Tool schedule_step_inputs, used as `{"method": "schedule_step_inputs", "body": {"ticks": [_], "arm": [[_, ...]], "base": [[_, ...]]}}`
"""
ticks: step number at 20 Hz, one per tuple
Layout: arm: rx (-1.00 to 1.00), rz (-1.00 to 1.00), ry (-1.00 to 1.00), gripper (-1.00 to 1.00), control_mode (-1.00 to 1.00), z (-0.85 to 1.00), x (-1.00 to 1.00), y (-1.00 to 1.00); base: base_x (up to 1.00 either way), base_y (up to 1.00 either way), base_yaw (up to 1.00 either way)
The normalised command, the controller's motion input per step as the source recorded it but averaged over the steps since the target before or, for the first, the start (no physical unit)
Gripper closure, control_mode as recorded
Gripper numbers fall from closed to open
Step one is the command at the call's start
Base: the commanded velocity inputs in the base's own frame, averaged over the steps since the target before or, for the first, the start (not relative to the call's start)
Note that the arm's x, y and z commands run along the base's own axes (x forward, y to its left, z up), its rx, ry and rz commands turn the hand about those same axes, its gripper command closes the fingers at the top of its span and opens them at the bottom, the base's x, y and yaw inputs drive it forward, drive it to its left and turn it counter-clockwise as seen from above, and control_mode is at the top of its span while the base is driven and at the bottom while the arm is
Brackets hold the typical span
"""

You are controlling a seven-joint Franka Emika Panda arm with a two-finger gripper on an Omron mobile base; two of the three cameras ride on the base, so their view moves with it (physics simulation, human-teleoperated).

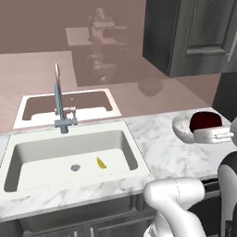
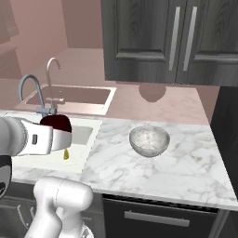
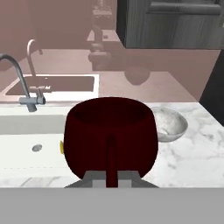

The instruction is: Clear the mugs and bowl far away from the sink.

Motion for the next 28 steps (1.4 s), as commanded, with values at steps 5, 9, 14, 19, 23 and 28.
{"method": "schedule_step_inputs", "body": {"ticks": [5,9,14,19,23,28], "arm": [[0.0,0.0,0.0,1.0,1.0,0.0,0.0,0.0],[0.0,0.0,0.0,1.0,1.0,0.0,0.0,0.0],[0.0,0.0,0.0,1.0,1.0,0.0,0.0,0.0],[0.0,0.0,0.0,1.0,1.0,0.0,0.0,0.0],[0.0,0.0,0.0,1.0,1.0,0.0,0.0,0.0],[0.0,0.0,0.0,1.0,1.0,0.0,0.0,0.0]], "base": [[-0.27,-0.38,-0.61],[0.0,0.0,-0.99],[0.0,0.0,-1.0],[0.0,0.0,-1.0],[0.0,0.0,-1.0],[0.0,0.0,-1.0]]}}
